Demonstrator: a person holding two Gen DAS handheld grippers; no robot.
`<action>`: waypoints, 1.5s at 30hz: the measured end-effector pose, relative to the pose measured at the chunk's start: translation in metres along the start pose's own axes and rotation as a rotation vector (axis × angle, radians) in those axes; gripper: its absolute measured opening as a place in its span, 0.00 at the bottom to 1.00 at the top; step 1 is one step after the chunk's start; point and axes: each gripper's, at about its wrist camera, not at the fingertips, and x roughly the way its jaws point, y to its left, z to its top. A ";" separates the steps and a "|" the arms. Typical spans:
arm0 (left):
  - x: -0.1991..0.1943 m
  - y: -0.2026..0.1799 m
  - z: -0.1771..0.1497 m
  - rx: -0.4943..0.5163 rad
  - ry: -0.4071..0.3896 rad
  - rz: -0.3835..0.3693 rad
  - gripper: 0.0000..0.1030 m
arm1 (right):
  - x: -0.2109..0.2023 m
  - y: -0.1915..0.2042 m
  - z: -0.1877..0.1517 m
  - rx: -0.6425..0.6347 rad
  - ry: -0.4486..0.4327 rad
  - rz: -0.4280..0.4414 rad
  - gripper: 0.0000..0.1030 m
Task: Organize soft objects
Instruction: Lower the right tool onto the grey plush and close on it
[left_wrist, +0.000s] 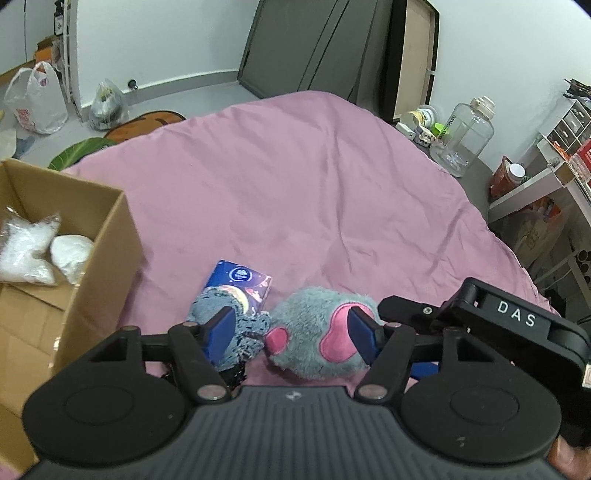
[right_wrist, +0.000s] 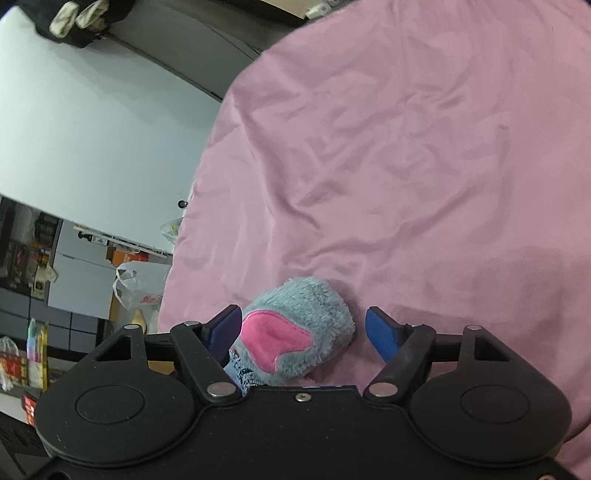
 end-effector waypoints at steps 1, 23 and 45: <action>0.003 0.000 0.000 0.000 0.005 -0.005 0.64 | 0.003 -0.003 0.001 0.019 0.006 0.000 0.69; 0.033 -0.007 -0.002 0.007 0.077 -0.105 0.46 | 0.019 -0.009 0.003 0.115 0.028 0.046 0.46; 0.044 0.014 0.010 -0.075 0.089 -0.136 0.53 | 0.041 -0.018 0.007 0.228 0.058 0.086 0.70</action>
